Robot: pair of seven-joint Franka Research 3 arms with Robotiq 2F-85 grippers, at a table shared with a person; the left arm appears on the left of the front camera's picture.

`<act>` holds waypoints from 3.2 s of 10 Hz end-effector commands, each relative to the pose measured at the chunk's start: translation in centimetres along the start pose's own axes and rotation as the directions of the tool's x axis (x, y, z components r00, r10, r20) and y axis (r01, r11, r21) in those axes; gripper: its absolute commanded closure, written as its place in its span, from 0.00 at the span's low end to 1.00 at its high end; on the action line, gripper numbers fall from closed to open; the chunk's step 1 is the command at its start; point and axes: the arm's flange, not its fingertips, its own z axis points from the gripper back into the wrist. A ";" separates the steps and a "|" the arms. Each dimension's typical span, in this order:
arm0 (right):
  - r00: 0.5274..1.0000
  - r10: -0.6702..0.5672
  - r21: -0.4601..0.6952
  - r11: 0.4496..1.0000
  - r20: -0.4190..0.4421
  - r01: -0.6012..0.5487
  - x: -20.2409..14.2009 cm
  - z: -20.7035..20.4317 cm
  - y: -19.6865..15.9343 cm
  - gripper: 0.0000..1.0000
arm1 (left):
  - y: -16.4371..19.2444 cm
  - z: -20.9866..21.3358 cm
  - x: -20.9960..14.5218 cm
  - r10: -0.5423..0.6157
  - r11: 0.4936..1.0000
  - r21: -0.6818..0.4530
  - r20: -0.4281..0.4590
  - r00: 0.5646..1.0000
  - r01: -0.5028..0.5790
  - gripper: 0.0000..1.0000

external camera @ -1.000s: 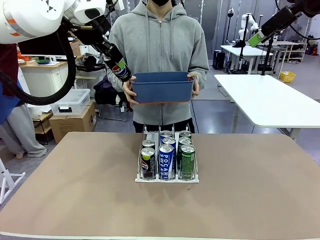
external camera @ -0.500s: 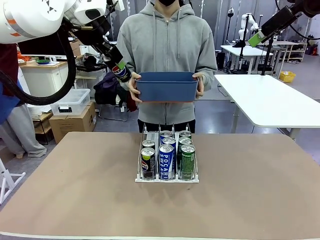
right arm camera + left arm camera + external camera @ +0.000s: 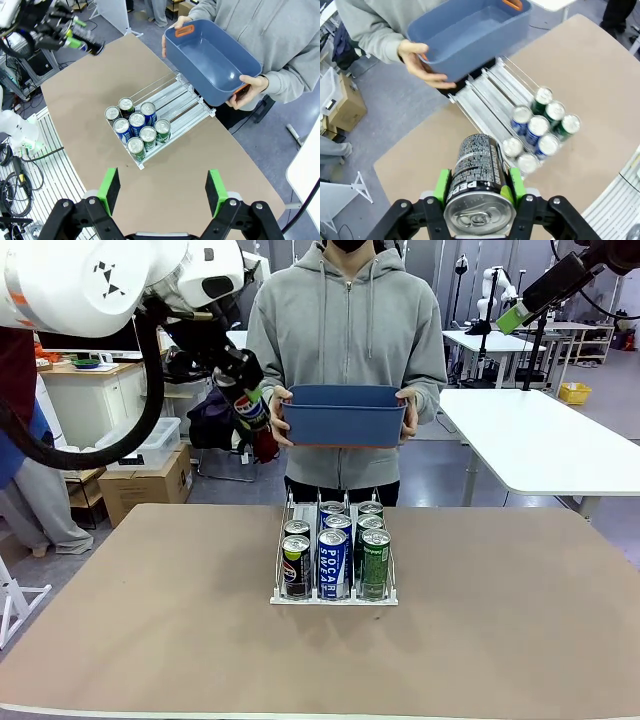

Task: Fill the beverage cans into the dispenser.
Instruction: Place the picked Pepsi coke in the line of the Automatic Can Dispenser with the same cans.

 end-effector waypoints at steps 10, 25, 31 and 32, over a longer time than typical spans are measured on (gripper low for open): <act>1.000 0.000 0.007 1.000 -0.005 0.001 -0.1 0.1 0.0 0.09 | -7.5 0.9 -7.1 -0.079 0.993 -0.092 -0.066 0.995 0.073 0.43; 1.000 0.000 0.007 1.000 -0.005 0.001 -0.1 0.1 0.0 0.09 | -18.4 -0.6 -13.8 -0.057 0.974 -0.225 -0.128 0.990 0.027 0.43; 1.000 0.000 0.007 1.000 -0.005 0.001 -0.1 0.1 0.0 0.09 | -17.6 -8.1 -14.3 -0.025 0.996 -0.089 -0.118 0.993 0.014 0.43; 1.000 0.000 0.007 1.000 -0.005 0.001 -0.1 0.1 0.0 0.09 | -17.0 -9.2 -14.2 0.009 0.998 -0.067 -0.122 0.992 -0.017 0.43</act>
